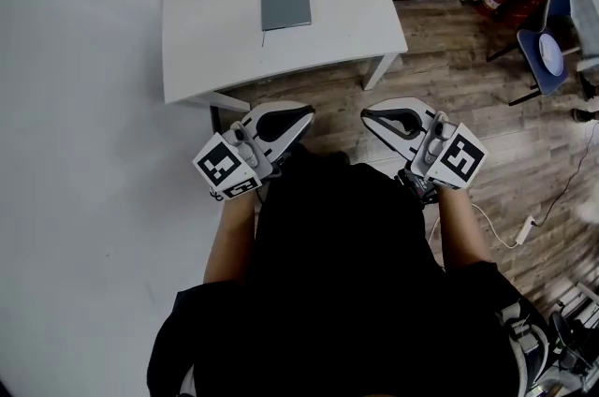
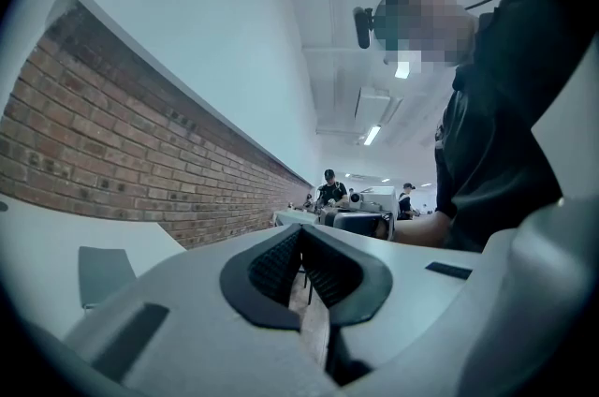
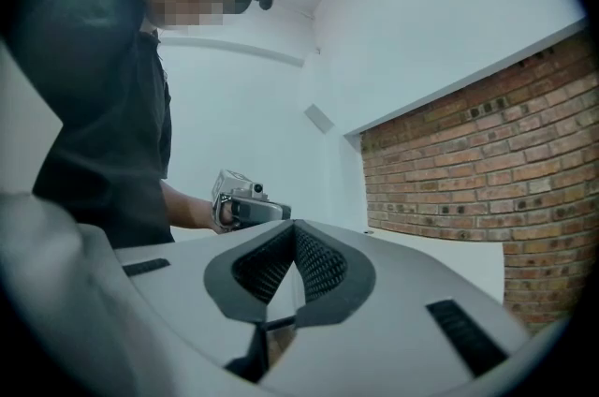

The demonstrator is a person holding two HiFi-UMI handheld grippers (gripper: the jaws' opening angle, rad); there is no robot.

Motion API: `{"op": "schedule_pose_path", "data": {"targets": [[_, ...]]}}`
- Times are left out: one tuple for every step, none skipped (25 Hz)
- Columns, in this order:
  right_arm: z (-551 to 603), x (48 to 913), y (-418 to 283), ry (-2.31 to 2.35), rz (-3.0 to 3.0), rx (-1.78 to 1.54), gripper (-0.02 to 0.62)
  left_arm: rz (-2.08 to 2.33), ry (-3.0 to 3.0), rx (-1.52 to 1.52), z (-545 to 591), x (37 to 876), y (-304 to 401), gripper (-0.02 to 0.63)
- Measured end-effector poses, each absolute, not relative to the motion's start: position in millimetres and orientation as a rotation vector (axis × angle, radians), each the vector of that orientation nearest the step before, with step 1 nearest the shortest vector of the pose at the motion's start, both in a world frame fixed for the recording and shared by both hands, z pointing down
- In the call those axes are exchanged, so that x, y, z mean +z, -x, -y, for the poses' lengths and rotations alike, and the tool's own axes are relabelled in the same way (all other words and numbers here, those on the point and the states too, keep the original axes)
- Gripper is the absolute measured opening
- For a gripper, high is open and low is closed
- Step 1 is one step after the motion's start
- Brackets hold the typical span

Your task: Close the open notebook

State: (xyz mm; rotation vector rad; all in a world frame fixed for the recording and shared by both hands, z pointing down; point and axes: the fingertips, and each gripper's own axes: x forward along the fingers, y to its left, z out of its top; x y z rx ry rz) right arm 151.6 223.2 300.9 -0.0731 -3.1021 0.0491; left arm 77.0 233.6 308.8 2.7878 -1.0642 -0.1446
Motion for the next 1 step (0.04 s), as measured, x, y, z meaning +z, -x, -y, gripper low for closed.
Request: {"op": "schedule_pose_path", "data": {"targets": [[-221.6, 301.6, -153.7, 0.070, 3.097, 0.047, 0.006, 1.057, -2.792, -0.146, -231.5, 307.2, -78.9, 0.015]]}}
